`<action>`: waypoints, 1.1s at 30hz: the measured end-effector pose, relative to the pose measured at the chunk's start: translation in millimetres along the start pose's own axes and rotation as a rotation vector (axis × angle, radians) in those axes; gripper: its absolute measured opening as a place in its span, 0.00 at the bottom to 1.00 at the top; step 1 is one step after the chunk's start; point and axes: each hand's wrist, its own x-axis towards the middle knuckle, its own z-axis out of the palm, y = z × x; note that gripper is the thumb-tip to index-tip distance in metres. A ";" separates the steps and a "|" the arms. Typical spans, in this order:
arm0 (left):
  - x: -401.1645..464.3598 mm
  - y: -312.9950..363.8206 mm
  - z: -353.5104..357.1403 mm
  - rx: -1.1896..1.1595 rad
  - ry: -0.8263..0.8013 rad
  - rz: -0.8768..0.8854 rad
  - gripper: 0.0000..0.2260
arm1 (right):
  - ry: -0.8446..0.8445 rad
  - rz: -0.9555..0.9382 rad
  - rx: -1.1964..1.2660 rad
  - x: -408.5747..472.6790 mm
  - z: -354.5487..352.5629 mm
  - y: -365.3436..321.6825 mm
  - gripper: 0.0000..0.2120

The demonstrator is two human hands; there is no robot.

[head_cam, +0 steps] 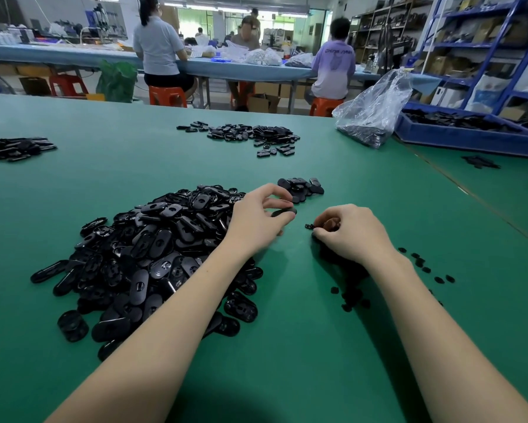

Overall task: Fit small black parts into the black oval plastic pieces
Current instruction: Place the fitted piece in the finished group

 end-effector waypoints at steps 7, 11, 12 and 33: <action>1.3 -8.2 1.9 0.082 -0.017 0.001 0.11 | 0.044 -0.116 -0.284 -4.0 18.5 -11.8 0.15; 1.6 -10.0 2.9 0.097 -0.030 -0.019 0.10 | 0.061 -0.127 -0.272 -3.0 15.8 -13.1 0.11; 2.1 -10.2 2.9 0.092 -0.032 -0.029 0.10 | 0.065 -0.127 -0.263 -3.0 15.4 -13.4 0.09; -1.4 -6.2 2.7 -0.095 -0.056 0.004 0.12 | -0.136 0.172 0.851 0.1 -9.8 -16.3 0.04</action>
